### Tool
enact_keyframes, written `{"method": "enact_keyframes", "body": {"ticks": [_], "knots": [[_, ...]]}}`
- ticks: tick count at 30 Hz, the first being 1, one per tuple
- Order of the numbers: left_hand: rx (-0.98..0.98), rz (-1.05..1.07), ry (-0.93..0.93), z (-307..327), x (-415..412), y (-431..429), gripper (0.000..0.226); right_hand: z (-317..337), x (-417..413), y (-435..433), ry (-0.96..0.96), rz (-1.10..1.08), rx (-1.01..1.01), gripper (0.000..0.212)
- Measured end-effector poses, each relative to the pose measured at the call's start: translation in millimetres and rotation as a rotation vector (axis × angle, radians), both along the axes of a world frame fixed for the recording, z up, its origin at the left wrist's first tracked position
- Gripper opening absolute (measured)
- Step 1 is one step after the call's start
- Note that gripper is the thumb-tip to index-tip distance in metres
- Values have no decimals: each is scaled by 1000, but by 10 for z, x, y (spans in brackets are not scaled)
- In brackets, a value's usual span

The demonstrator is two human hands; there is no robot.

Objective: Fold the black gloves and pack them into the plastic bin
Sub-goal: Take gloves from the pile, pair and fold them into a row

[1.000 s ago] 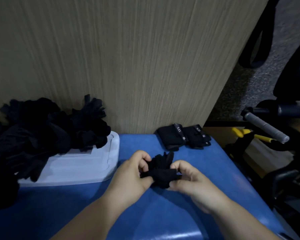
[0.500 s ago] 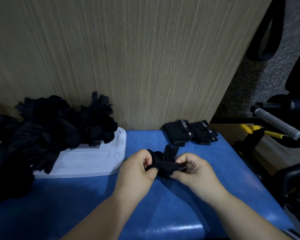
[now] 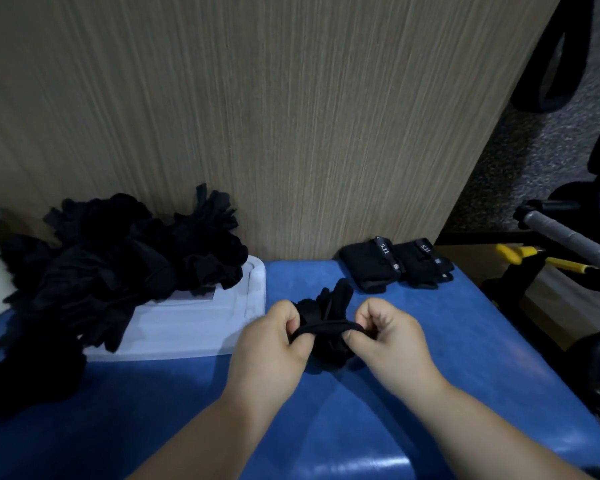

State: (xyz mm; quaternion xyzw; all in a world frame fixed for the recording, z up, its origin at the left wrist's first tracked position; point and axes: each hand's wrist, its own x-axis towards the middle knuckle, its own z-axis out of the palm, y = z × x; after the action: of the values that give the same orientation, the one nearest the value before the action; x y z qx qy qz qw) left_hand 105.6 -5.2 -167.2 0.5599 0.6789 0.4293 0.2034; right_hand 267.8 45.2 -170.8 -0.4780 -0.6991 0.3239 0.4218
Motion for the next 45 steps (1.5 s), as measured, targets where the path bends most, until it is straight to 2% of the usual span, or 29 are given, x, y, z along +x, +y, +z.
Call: {"method": "enact_keyframes", "body": {"ticks": [4, 7, 11, 14, 16, 20, 23, 28, 30, 32, 34, 36, 38, 40, 41, 43, 45], "knots": [[23, -63, 13, -19, -44, -10, 33, -53, -37, 37, -77, -71, 24, 30], [15, -81, 25, -42, -56, -14, 34, -61, -53, 53, -59, -59, -28, 32], [-1, -58, 26, -47, -96, -8, 35, 13, -89, -5, 105, 97, -188, 19], [6, -34, 8, -32, -125, 1, 34, 52, -88, -53, 242, 269, -300, 28], [13, -30, 1, -25, -131, 1, 33, 42, -85, -58, 219, 302, -291, 35], [9, -67, -25, -30, -123, -25, 34, 29, -106, -41, 160, 147, -195, 27], [23, -139, -51, -41, -75, -59, 35, 12, -77, -24, 74, 39, -112, 31], [-29, -208, -141, 11, -21, -119, 37, 24, -41, -34, 61, 7, -83, 30], [-72, -155, -228, 65, -17, -121, 46, 46, -31, -33, 165, 49, -166, 33], [-162, -91, -484, 80, -20, -61, 57, 68, -15, -29, 254, 114, -239, 33], [-267, -90, -744, 53, -41, -4, 55, 70, -1, -43, 299, 198, -255, 28], [-316, -108, -973, 35, -52, 38, 59, 80, 24, -69, 266, 281, -226, 22], [-275, -77, -1121, 14, -48, 67, 56, 95, 53, -86, 203, 367, -257, 25], [-202, 22, -1145, -1, -46, 85, 36, 116, 86, -93, 190, 452, -372, 39], [-180, 61, -1140, 8, -40, 89, 33, 128, 104, -94, 198, 489, -437, 50], [-152, 57, -1127, 23, -29, 88, 42, 133, 136, -95, 260, 534, -554, 70], [-151, 13, -1094, 32, -13, 63, 49, 130, 138, -94, 377, 468, -619, 75]]}}
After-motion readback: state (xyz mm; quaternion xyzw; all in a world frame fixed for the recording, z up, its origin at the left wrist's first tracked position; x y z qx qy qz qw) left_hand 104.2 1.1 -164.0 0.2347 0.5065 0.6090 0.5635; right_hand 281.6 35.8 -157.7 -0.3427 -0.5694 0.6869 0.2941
